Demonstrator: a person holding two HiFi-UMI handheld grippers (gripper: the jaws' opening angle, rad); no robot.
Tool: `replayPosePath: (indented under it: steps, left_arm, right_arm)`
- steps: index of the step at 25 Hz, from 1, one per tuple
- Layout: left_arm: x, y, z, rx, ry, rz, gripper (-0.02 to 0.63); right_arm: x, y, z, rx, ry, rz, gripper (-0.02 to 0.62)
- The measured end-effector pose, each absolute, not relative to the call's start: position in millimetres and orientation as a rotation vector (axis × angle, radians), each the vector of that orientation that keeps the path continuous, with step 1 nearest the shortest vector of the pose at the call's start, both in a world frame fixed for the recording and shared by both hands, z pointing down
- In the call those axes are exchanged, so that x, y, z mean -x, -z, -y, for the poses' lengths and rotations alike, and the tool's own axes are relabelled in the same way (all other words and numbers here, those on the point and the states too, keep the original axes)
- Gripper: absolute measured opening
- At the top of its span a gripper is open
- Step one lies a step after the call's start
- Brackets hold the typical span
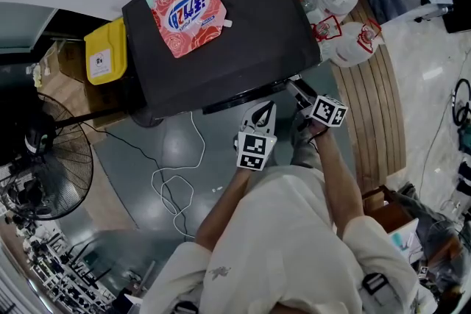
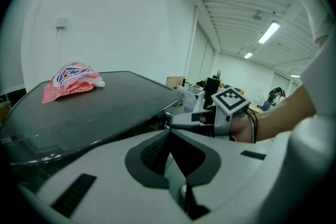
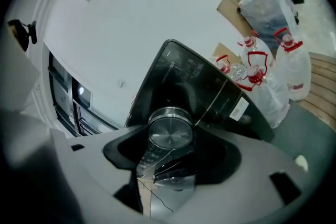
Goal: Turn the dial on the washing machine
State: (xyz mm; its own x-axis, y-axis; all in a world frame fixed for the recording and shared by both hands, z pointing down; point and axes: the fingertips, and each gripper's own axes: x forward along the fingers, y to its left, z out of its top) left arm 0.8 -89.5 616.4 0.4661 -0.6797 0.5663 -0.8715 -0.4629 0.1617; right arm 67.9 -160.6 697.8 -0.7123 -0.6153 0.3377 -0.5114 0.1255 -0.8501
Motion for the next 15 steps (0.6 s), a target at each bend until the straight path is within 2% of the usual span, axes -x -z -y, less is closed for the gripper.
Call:
replayPosePath:
  steps: [10, 15]
  left_arm:
    - [-0.6, -618.2, 89.0, -2.287, -0.602, 1.292, 0.012]
    - [-1.6, -617.4, 88.1, -2.292, -0.603, 1.288, 0.012]
  right_arm:
    - [-63.8, -692.5, 160.9, 1.103, 1.694, -2.204, 0.278]
    - [-72.2, -702.2, 160.3, 1.217, 1.639, -2.325, 0.321]
